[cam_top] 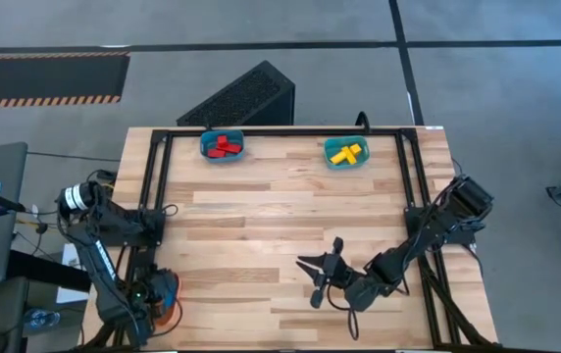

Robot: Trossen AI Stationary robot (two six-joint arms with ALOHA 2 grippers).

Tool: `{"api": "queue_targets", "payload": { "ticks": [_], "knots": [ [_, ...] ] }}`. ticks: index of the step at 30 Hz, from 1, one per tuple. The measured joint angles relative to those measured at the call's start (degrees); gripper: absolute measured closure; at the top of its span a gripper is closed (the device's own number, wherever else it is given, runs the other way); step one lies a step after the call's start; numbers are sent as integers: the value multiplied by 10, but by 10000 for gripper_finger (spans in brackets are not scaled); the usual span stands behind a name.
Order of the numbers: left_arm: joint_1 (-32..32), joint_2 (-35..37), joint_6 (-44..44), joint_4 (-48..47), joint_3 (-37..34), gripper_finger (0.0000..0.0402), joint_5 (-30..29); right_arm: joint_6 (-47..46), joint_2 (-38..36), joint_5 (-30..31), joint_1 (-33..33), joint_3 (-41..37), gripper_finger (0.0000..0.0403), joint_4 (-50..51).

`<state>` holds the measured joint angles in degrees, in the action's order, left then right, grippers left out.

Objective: Sort & place blocks by color
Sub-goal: Return to Home Position

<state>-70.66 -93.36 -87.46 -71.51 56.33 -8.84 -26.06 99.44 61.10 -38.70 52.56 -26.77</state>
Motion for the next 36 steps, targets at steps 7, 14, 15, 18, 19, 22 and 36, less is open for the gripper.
{"api": "queue_targets", "payload": {
  "ticks": [7, 14, 15, 18, 19, 22, 36],
  "knots": [
    [-17, 28, -19, -40, 31, 250, -168, 76, -2, 24, -22, 0, 321, 6],
    [-25, 117, 17, 44, -46, 266, -420, 147, -5, -42, 36, 0, 324, 134],
    [-19, 134, 23, 70, -71, 271, -432, 121, -5, -78, 57, -1, 326, 158],
    [10, 182, 56, 168, -154, 287, -445, 82, -5, -188, 119, -12, 337, 182],
    [22, 200, 74, 203, -181, 293, -449, 83, -5, -221, 136, -16, 341, 174],
    [69, 255, 140, 303, -249, 308, -466, 136, -5, -301, 177, -31, 354, 113],
    [463, 544, 738, 674, -404, 363, -388, 293, -5, -490, 369, -41, 395, 2]
  ]
}}
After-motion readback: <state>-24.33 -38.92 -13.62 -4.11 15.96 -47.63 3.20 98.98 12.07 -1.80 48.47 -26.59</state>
